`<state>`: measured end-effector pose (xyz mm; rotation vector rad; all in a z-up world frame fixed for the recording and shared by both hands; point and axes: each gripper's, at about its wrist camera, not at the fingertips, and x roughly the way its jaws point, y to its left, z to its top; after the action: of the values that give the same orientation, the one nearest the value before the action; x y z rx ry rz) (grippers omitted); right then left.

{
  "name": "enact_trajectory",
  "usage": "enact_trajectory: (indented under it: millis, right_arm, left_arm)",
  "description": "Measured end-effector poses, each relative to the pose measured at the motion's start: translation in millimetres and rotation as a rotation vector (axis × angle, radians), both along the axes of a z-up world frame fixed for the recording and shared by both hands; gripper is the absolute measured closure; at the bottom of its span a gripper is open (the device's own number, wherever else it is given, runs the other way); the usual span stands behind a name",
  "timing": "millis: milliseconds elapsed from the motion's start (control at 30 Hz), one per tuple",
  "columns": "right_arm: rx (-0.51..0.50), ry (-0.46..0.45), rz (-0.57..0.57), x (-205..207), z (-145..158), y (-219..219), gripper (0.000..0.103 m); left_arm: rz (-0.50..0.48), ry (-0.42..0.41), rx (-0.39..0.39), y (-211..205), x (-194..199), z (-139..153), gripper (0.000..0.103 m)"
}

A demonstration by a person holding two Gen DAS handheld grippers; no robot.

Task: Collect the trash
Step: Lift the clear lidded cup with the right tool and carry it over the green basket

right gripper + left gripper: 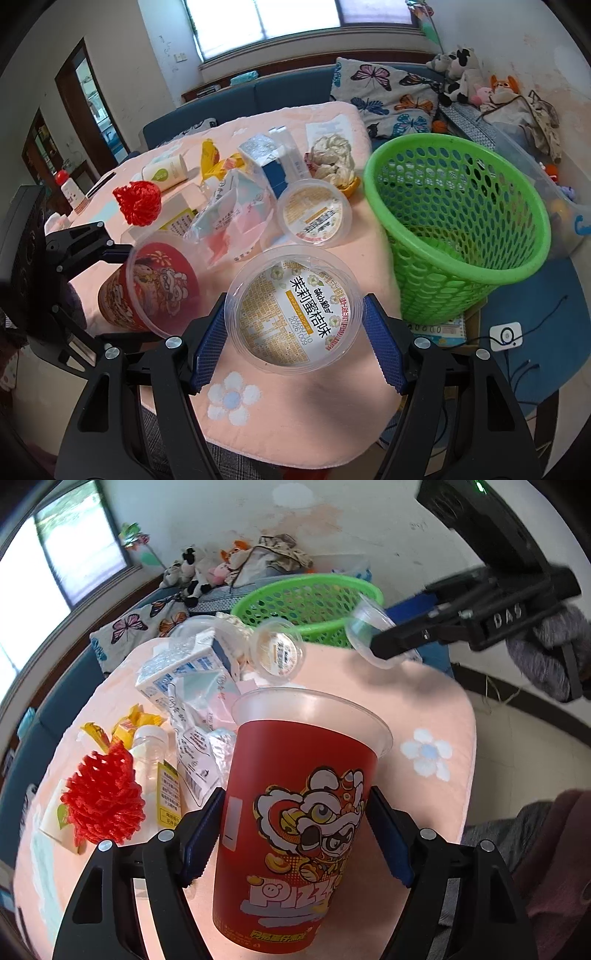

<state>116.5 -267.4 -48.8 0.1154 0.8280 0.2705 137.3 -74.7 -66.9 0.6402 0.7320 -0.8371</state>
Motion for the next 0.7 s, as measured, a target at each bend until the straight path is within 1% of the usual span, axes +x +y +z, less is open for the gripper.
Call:
enact_trajectory:
  millis: [167, 333, 533, 700]
  right_arm:
    - [-0.022, -0.019, -0.051, 12, 7, -22, 0.032]
    - [-0.047, -0.028, -0.145, 40, 7, -62, 0.032]
    - [-0.056, 0.027, -0.249, 84, -18, -111, 0.032]
    - [-0.014, 0.042, -0.289, 96, -28, -138, 0.032]
  left_arm:
    - [0.035, 0.005, -0.052, -3, 4, 13, 0.030]
    - [0.059, -0.008, -0.098, -10, 4, 29, 0.031]
    - [0.112, 0.003, -0.161, -28, 27, 49, 0.031]
    - [0.132, 0.014, -0.187, -56, 57, 59, 0.030]
